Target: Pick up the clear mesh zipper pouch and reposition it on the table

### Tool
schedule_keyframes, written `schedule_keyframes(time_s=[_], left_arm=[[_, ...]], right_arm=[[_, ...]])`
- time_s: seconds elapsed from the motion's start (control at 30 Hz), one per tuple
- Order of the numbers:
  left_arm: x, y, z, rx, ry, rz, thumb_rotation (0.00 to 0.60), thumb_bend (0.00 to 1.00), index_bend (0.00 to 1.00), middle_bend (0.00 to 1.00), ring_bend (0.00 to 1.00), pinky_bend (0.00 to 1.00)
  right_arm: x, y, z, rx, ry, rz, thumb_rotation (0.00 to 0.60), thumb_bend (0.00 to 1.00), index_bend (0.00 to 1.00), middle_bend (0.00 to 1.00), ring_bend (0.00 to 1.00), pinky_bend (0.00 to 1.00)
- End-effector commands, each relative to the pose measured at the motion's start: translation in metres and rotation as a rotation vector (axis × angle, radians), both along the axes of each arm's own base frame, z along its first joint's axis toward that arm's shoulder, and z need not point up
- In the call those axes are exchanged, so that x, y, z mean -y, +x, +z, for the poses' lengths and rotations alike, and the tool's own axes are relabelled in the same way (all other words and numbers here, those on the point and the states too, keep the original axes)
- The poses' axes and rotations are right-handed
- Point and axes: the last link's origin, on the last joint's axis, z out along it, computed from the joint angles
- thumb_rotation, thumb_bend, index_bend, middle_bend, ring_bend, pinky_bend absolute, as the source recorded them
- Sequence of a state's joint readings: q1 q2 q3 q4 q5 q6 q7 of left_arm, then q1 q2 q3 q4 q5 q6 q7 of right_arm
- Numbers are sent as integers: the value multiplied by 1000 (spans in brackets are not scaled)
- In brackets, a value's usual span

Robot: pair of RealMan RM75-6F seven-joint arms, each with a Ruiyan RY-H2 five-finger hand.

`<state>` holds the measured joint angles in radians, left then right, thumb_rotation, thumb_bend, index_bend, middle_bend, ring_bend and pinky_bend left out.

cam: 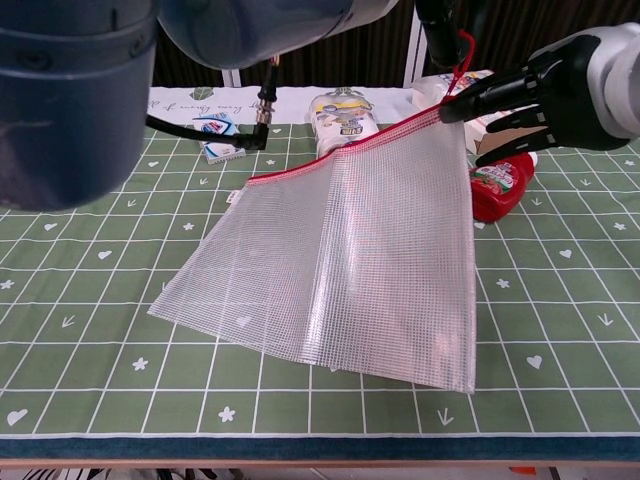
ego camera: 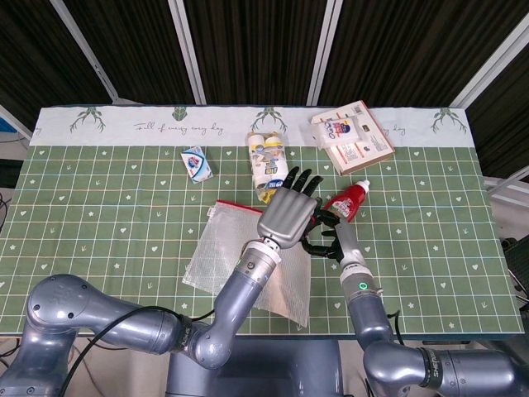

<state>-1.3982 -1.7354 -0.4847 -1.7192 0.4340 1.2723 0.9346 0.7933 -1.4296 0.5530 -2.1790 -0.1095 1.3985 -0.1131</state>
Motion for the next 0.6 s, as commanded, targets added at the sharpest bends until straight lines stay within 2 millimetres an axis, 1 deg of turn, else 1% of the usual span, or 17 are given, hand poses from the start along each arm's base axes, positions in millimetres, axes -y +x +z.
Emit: schedule_keyframes(time_s=[0.03,0.3,0.6], left_arm=[[0,0,0,1,-1,1,600,495,579,123,0,0],[0,2,0,4,0,-3,600,495,579,123,0,0],[1,1,-1,2,-8,-1,600,495,579,123,0,0]], right_arm=[[0,-1,0,0,1,-3,600,466,549,176,0,219],[0,-2,-1,3,3,-6,600,472,549,175,0,219],[0,-2,-1,12,8,-10,600,508,566,193,0,219]])
